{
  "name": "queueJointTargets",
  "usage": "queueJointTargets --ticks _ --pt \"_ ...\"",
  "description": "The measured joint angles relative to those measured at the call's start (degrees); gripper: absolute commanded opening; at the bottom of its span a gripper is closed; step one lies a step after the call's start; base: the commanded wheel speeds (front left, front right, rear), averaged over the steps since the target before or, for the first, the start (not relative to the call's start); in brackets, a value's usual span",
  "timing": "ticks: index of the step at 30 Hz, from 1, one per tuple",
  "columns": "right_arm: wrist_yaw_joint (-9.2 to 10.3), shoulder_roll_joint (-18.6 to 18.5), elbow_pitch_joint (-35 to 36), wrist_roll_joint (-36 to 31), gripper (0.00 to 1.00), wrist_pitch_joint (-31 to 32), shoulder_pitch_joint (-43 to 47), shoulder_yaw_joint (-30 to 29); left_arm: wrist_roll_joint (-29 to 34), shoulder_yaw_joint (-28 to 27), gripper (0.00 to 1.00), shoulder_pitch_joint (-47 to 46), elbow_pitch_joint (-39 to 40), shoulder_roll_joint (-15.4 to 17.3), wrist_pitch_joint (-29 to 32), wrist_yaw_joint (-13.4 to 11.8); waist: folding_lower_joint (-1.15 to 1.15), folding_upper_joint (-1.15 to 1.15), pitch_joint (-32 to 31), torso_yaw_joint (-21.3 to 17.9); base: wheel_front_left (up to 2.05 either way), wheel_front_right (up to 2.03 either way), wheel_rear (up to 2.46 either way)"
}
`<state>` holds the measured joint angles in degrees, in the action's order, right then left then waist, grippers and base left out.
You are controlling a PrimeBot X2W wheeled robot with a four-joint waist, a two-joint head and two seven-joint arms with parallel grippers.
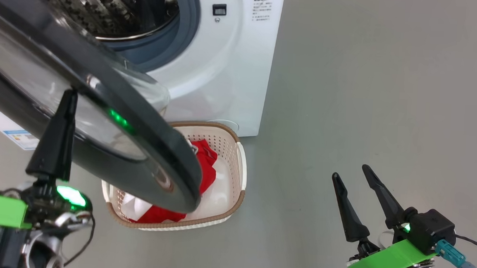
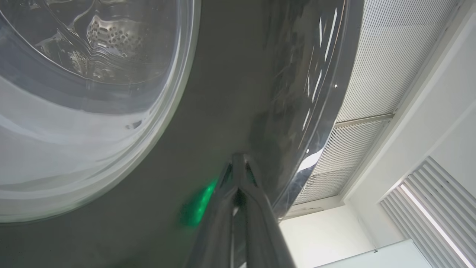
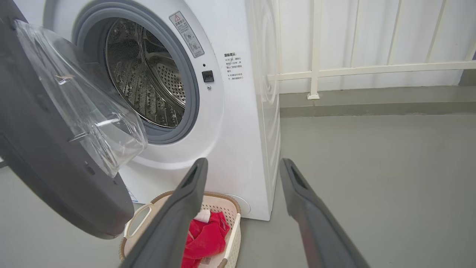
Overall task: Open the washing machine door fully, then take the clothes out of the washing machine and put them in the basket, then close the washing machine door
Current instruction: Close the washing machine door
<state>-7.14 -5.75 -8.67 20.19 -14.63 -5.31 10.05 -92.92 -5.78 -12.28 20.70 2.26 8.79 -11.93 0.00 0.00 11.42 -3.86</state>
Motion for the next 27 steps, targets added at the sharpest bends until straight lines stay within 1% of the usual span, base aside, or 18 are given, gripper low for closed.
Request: queueJointTargets --ticks 2,7,16,23,27 --pt "0.0 0.0 0.1 0.0 1.0 0.0 0.0 0.1 0.0 0.4 0.0 -1.4 -0.5 0.0 -0.4 0.4 0.0 0.0 0.4 -0.2 0.0 0.0 0.0" --pt "0.0 -0.1 0.3 0.0 1.0 0.0 -1.3 0.2 0.1 0.6 0.0 -5.3 -2.5 0.0 -0.6 0.4 0.0 0.0 1.6 -0.9 0.0 0.0 0.0" --pt "0.0 -0.3 0.5 0.0 1.0 0.0 -2.4 0.3 1.2 0.5 0.0 -13.4 -8.1 0.2 -1.4 1.3 0.0 0.0 4.2 -2.6 0.0 0.0 0.0" --pt "0.0 -0.3 1.0 0.0 1.0 0.0 -3.9 0.3 1.7 0.4 0.0 -19.4 -12.0 0.6 -1.9 1.5 0.0 0.0 6.1 -4.0 0.0 0.0 0.0" --pt "0.0 -0.4 1.2 0.0 1.0 0.0 -4.6 0.3 2.2 0.3 0.0 -22.8 -14.4 1.1 -1.9 2.3 0.0 0.0 7.2 -4.7 0.0 0.0 0.0"
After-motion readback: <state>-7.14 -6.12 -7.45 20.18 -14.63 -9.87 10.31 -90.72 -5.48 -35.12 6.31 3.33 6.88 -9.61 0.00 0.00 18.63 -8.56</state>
